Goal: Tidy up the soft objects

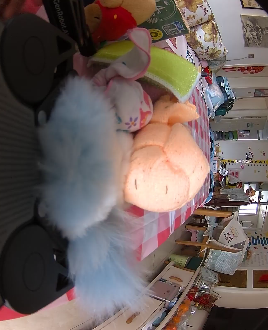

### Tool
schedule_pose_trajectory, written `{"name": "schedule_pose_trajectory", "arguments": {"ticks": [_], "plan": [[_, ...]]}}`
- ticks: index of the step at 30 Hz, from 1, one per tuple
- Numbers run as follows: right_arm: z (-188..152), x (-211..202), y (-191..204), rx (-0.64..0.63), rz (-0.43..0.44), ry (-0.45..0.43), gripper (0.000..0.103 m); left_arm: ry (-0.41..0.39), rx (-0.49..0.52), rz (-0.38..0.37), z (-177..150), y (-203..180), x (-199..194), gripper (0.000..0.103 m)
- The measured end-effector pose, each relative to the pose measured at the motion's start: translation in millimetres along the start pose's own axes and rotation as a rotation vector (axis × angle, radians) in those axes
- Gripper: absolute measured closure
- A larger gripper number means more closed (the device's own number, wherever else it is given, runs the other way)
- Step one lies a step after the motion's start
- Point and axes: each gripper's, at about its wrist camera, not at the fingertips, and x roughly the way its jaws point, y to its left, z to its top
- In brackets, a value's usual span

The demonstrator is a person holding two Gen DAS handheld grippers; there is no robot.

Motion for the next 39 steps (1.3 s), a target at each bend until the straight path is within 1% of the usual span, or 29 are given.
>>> {"name": "schedule_pose_trajectory", "arguments": {"ticks": [10,11,13,18,19,20,21,24,29,30,35,39], "plan": [[4.3,-1.2,-2.5,0.001,-0.003,0.058,0.000,0.001,-0.004,0.004,-5.9,-1.8,-10.4,0.000],[-0.3,-10.3,1.0,-0.004,-0.002,0.066,0.001,0.002,-0.002,0.001,-5.5,-2.2,-10.6,0.000],[1.8,-13.8,1.5,-0.014,0.004,0.082,0.001,0.013,-0.001,-0.004,-4.2,1.2,-8.7,0.000],[14.3,-28.3,3.8,-0.032,0.025,0.071,0.001,0.044,0.003,-0.017,-6.7,2.8,-14.3,0.000],[17.5,-31.9,4.3,-0.034,0.028,0.061,0.001,0.044,0.005,-0.018,-6.4,2.8,-15.6,0.000],[5.5,-40.1,5.8,-0.033,0.028,0.040,0.001,0.040,0.005,-0.021,-5.9,4.2,-18.7,0.000],[0.4,-47.7,10.6,-0.035,0.023,0.014,0.001,0.035,0.007,-0.024,-4.9,5.6,-21.9,0.000],[1.3,-60.0,14.2,-0.056,0.014,-0.022,0.001,0.015,0.020,-0.035,-2.6,8.8,-30.7,0.000],[1.9,-78.3,18.9,-0.056,-0.004,-0.076,0.001,-0.041,0.039,-0.046,-3.6,14.0,-47.4,0.000],[7.3,-93.0,18.1,-0.056,-0.005,-0.086,0.001,-0.052,0.042,-0.048,-3.3,14.8,-50.7,0.000],[11.0,-113.6,20.0,-0.028,0.009,-0.144,0.001,-0.101,0.063,-0.063,3.5,20.9,-57.3,0.000],[13.1,-125.4,24.5,-0.022,0.016,-0.178,0.001,-0.142,0.083,-0.052,2.4,27.3,-63.7,0.000]]}}
